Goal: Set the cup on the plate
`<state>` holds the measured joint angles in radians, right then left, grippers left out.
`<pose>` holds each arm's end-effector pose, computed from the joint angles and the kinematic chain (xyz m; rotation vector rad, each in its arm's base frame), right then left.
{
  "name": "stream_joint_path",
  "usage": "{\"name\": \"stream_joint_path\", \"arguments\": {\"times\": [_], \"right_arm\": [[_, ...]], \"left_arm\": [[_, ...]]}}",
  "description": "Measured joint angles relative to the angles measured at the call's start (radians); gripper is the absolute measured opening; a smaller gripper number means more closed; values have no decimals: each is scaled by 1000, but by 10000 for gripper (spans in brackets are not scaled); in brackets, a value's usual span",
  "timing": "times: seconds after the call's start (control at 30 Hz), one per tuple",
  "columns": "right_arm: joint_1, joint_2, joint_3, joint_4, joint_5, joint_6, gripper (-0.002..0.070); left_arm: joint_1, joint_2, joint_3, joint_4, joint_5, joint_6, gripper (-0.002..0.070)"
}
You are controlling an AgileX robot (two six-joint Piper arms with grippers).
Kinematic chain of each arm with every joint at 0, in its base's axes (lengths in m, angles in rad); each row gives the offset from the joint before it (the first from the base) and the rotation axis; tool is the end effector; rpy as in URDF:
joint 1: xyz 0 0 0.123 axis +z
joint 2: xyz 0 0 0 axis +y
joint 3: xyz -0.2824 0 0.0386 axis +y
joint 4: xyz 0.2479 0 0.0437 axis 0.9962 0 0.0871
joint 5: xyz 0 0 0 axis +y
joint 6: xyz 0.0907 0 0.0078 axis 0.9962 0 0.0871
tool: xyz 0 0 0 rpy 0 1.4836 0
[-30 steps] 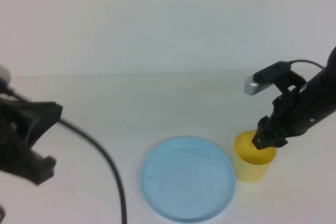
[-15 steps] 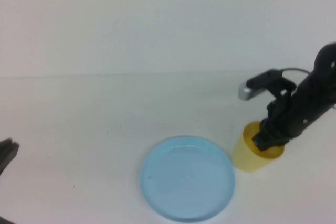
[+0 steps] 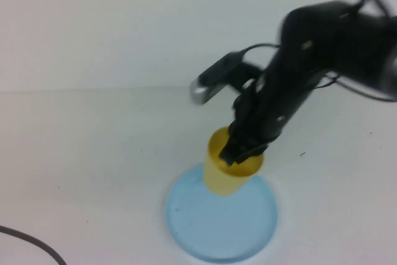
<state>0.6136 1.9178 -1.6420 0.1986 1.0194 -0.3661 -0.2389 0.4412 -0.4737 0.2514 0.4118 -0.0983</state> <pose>0.3307 0.2516 0.2663 -1.2207 2.5063 0.3241 0.0939 -0.0135 0.3050 0.2734 1.8296 0.0184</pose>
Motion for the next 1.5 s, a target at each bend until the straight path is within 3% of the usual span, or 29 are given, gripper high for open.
{"name": "stream_joint_path", "arguments": {"times": [0.17, 0.63, 0.73, 0.9, 1.03, 1.23, 1.5], "right_arm": [[65, 142, -72, -119, 28, 86, 38], [70, 274, -109, -158, 51, 145, 54], [70, 276, -122, -144, 72, 153, 134], [70, 276, -174, -132, 138, 205, 396], [70, 240, -210, -132, 184, 235, 474], [70, 62, -216, -134, 199, 255, 482], [70, -261, -220, -163, 213, 258, 330]], "left_arm": [[0, 0, 0, 0, -1, -5, 1], [0, 0, 27, -7, -24, -11, 1], [0, 0, 29, -16, -36, -11, 1], [0, 0, 29, -24, -40, -11, 1], [0, 0, 29, -50, -55, -9, 1], [0, -32, 29, -55, -60, -6, 1], [0, -89, 29, -55, -55, -24, 1]]}}
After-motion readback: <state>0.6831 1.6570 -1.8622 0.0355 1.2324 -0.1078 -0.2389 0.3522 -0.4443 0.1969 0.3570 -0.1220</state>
